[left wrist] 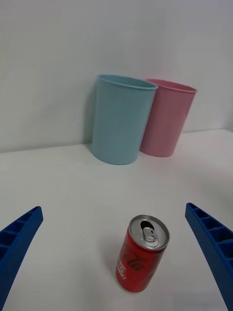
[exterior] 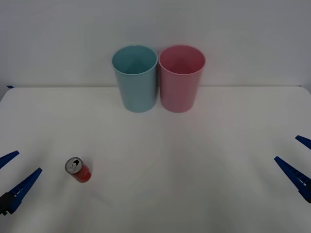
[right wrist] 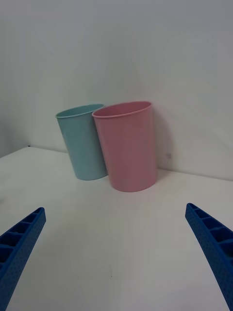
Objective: Grasp the object on the table and drop it into the matching bin: aluminum can to the light blue bin, PET bottle to the pink bin.
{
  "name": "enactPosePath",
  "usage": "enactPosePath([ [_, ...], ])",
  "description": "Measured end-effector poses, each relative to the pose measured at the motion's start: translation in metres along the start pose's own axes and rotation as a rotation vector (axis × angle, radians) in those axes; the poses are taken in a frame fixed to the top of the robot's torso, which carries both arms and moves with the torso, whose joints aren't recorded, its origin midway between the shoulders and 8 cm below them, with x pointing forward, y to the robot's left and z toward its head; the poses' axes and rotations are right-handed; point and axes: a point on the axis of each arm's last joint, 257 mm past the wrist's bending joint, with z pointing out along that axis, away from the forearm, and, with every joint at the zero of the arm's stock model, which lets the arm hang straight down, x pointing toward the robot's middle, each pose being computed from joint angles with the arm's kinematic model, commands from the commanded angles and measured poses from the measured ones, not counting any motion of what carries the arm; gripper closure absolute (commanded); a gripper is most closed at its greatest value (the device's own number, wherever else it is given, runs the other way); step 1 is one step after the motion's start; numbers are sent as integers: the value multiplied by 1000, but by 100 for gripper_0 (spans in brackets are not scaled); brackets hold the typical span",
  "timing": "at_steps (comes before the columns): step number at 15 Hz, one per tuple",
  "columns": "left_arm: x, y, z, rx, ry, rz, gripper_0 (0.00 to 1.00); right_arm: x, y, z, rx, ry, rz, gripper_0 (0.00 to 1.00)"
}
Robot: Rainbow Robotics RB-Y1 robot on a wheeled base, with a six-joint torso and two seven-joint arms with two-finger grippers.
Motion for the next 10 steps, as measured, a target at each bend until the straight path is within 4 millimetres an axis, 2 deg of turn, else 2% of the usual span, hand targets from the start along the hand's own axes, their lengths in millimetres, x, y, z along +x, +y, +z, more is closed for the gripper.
enactPosePath([
  [6, 41, 0, -25, -43, 91, 56, 0, 0, 0, 0, 0, 0, 0, 0],
  [10, 79, 9, -27, -48, 131, 88, 0, 0, 0, 0, 0, 0, 0, 0],
])
